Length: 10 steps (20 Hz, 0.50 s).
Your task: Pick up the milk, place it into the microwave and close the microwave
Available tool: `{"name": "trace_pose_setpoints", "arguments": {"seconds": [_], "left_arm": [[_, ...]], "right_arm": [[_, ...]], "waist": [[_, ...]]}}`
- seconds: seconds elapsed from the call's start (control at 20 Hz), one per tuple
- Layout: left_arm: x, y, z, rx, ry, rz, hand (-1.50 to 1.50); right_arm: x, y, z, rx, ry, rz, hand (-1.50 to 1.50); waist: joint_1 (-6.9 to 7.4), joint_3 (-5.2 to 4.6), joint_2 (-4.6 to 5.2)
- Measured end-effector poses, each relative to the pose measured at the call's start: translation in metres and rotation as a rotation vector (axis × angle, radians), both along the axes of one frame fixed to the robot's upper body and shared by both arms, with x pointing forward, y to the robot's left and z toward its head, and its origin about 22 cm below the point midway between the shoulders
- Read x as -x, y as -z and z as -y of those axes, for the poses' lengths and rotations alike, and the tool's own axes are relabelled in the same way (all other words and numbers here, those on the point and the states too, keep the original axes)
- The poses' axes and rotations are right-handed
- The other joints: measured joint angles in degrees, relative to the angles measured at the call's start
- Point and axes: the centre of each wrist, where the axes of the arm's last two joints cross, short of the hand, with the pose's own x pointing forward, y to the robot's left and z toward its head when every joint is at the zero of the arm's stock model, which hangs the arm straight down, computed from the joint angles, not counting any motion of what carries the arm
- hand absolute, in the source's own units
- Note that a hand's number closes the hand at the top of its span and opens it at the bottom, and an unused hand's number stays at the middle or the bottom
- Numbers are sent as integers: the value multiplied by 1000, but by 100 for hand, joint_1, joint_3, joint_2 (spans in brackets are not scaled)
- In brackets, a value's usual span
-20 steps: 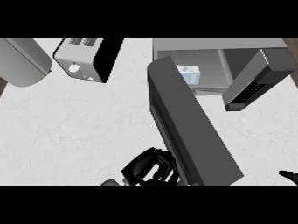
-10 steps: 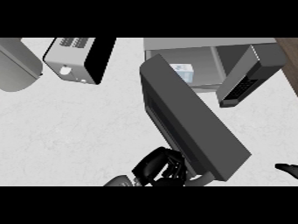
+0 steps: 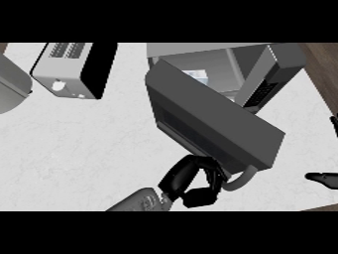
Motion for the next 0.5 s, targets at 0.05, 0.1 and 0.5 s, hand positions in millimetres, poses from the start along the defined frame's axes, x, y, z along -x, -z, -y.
{"name": "trace_pose_setpoints", "arguments": {"seconds": [0.05, 0.1, 0.5], "left_arm": [[-4, -3, 1, -3, -8, 6, 150], [-8, -8, 4, 3, -16, 11, 150], [-42, -43, 19, 58, -81, 117, 150]], "right_arm": [[-3, -2, -2, -1, -10, 4, -150], [-6, -5, -4, -2, -20, 11, -150], [-28, -29, -15, 7, -118, 34, -150]], "waist": [[-53, 1, 11], [-102, 1, 20], [-494, -1, 93]]}}
